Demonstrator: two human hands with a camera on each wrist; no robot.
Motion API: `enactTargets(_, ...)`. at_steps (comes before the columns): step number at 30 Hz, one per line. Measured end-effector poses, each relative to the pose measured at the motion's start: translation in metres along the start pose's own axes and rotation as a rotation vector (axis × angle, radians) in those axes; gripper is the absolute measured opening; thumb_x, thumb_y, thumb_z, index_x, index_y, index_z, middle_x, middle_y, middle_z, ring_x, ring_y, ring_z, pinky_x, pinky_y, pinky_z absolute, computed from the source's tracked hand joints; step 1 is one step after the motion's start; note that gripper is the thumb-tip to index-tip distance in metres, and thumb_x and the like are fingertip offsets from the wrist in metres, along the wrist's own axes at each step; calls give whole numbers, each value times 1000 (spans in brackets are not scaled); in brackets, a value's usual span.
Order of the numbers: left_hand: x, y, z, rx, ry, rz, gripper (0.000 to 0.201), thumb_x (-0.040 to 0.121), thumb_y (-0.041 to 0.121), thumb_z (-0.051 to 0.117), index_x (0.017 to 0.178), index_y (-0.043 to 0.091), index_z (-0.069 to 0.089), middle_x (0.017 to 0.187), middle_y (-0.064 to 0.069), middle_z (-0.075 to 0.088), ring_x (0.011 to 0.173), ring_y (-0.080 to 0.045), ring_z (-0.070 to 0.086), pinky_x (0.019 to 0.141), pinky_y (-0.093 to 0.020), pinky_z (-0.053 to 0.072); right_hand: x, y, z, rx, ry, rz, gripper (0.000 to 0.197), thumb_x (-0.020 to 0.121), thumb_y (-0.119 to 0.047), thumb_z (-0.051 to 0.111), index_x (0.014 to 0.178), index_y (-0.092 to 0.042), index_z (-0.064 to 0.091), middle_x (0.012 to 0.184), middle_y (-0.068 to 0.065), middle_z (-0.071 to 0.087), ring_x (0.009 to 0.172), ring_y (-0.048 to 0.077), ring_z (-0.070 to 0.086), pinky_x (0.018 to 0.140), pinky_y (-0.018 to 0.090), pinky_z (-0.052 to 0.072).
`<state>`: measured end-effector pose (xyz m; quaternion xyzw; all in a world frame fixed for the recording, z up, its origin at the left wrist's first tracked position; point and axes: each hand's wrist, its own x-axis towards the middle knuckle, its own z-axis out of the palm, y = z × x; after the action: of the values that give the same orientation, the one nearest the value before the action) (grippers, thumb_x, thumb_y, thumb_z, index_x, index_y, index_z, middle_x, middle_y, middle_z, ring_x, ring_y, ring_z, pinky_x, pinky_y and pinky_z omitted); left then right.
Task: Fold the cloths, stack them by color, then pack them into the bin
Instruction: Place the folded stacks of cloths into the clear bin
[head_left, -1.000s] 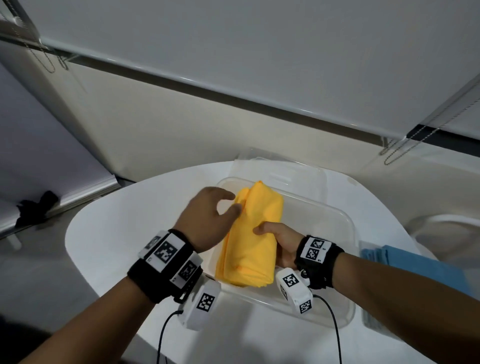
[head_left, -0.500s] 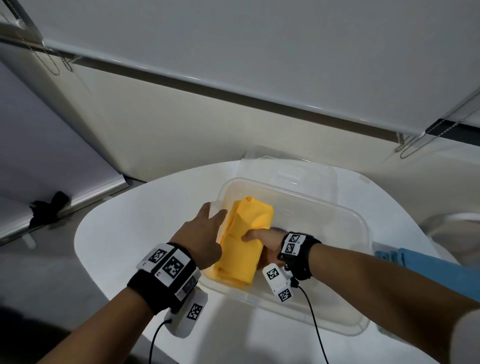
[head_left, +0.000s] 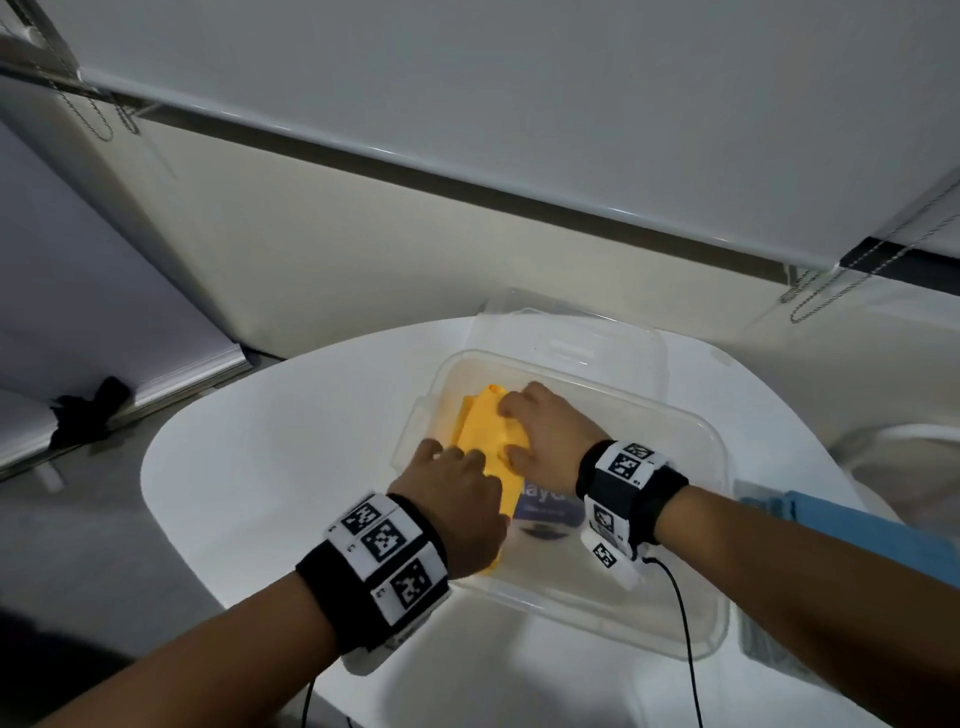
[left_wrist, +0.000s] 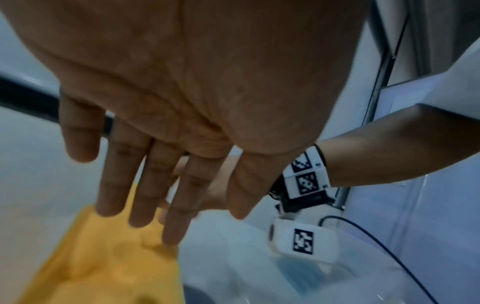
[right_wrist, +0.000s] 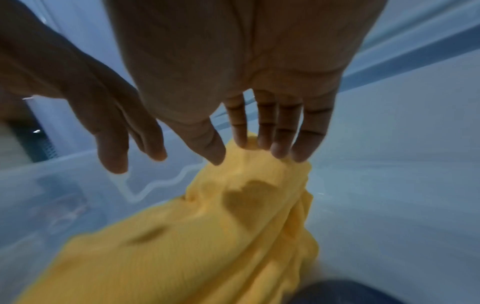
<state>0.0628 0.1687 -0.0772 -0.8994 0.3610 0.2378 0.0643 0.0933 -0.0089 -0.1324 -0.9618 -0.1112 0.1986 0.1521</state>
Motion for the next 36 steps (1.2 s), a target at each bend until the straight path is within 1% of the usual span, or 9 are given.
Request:
enactTargets(2, 6, 11, 1, 24, -158, 8, 53, 98, 51, 29, 124, 14, 55, 128, -11, 54, 114, -31, 51, 100, -45, 32, 4, -1, 16, -105, 5, -136, 57, 91, -27, 54, 145, -21, 37, 144, 10, 32, 125, 32, 38, 98, 44, 43)
enactTargets(6, 14, 27, 18, 3, -374, -77, 66, 97, 60, 26, 127, 8, 54, 133, -14, 53, 117, -37, 51, 98, -48, 36, 19, -6, 31, -322, -21, -173, 64, 84, -19, 56, 145, -27, 36, 155, 7, 17, 134, 32, 25, 103, 48, 36)
enactTargets(11, 21, 30, 21, -109, -419, -112, 68, 96, 63, 20, 139, 16, 43, 141, -10, 49, 127, -30, 46, 100, -43, 34, 28, -15, 31, -353, -160, -108, 67, 80, -12, 56, 143, -27, 37, 159, 6, 9, 138, 31, 23, 104, 49, 34)
enactTargets(16, 24, 37, -7, -54, -278, -69, 56, 99, 55, 28, 122, 12, 56, 122, -10, 61, 111, -28, 57, 86, -35, 41, 1, -10, -10, 10, -104, -63, 45, 99, -25, 42, 144, -23, 40, 149, 3, 40, 131, 25, 43, 108, 43, 37)
enactTargets(20, 40, 72, -34, -200, -112, 18, 30, 96, 42, 36, 103, 21, 56, 110, -6, 62, 99, -27, 59, 77, -33, 45, -66, 20, -59, 302, 152, -13, 27, 98, -24, 49, 121, -23, 61, 115, -5, 67, 97, 15, 62, 90, 28, 47)
enactTargets(26, 71, 181, -70, -348, 23, 168, 25, 96, 42, 43, 95, 20, 56, 103, -4, 65, 97, -26, 60, 79, -33, 47, -184, 121, -80, 440, 439, 268, 14, 92, -24, 58, 101, -26, 68, 91, -11, 69, 76, 11, 63, 80, 28, 51)
enactTargets(30, 99, 253, -66, -627, 30, 99, 30, 91, 44, 54, 113, 25, 57, 115, 0, 65, 106, -21, 60, 92, -34, 48, -263, 194, -49, 390, 605, 475, 14, 85, -17, 64, 98, -22, 64, 87, -7, 62, 78, 17, 59, 81, 34, 50)
enactTargets(33, 110, 303, -46, -656, -75, 36, 51, 91, 47, 55, 132, 18, 48, 132, -7, 57, 122, -26, 52, 99, -30, 41, -320, 246, -8, 307, 603, 766, 53, 80, -36, 71, 125, -19, 49, 119, 9, 50, 111, 30, 51, 95, 43, 44)
enactTargets(36, 123, 330, -18, -732, -235, -86, 53, 90, 45, 59, 130, 11, 54, 132, -12, 57, 118, -27, 56, 94, -28, 45, -362, 276, 37, 395, 534, 1120, 101, 73, -64, 70, 147, -13, 23, 145, 16, 32, 134, 36, 33, 108, 49, 35)
